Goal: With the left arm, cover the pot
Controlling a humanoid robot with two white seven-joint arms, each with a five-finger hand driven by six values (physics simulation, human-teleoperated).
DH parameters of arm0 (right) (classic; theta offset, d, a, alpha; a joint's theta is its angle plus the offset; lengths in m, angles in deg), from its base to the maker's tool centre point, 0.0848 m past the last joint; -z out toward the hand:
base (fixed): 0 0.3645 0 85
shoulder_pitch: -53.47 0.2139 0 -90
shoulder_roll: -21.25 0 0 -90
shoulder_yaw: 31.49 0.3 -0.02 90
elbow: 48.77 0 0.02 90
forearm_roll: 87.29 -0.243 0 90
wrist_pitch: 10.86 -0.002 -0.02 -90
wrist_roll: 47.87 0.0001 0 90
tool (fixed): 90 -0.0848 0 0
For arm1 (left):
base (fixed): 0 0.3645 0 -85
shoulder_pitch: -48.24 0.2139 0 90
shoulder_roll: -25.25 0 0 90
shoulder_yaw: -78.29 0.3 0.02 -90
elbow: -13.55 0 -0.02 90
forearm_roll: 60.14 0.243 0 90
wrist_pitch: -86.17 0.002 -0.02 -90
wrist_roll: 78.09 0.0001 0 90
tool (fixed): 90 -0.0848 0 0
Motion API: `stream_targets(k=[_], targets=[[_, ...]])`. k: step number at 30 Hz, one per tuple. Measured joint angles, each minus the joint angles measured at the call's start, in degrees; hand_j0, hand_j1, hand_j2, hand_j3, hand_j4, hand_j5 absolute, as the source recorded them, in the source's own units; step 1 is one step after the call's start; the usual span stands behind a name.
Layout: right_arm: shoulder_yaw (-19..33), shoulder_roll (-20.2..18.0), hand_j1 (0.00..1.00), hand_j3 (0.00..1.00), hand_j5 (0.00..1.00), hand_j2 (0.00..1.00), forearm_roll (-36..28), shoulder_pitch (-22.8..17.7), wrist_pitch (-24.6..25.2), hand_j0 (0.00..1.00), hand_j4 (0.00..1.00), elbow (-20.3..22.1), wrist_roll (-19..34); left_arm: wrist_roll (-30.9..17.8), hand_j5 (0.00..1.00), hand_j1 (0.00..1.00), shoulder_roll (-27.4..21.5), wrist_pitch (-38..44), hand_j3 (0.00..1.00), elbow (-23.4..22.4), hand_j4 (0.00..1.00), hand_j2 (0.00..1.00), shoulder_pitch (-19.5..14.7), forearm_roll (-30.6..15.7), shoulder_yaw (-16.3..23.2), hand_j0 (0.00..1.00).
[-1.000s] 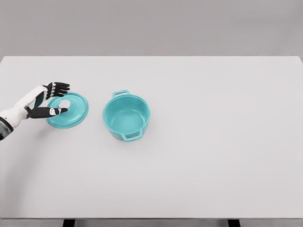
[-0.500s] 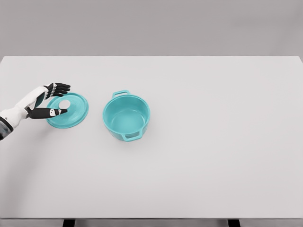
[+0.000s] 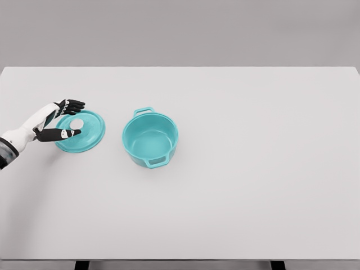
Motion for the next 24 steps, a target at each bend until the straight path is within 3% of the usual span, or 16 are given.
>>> stream_targets(k=[24], targets=[[0.0, 0.0, 1.0, 1.0, 1.0, 1.0, 0.0, 0.0, 0.0, 1.0, 1.0, 0.03, 0.0, 0.0, 0.74, 0.74, 1.54, 0.03, 0.74, -0.04, 0.74, 0.74, 0.18, 3.11, -1.45, 0.74]])
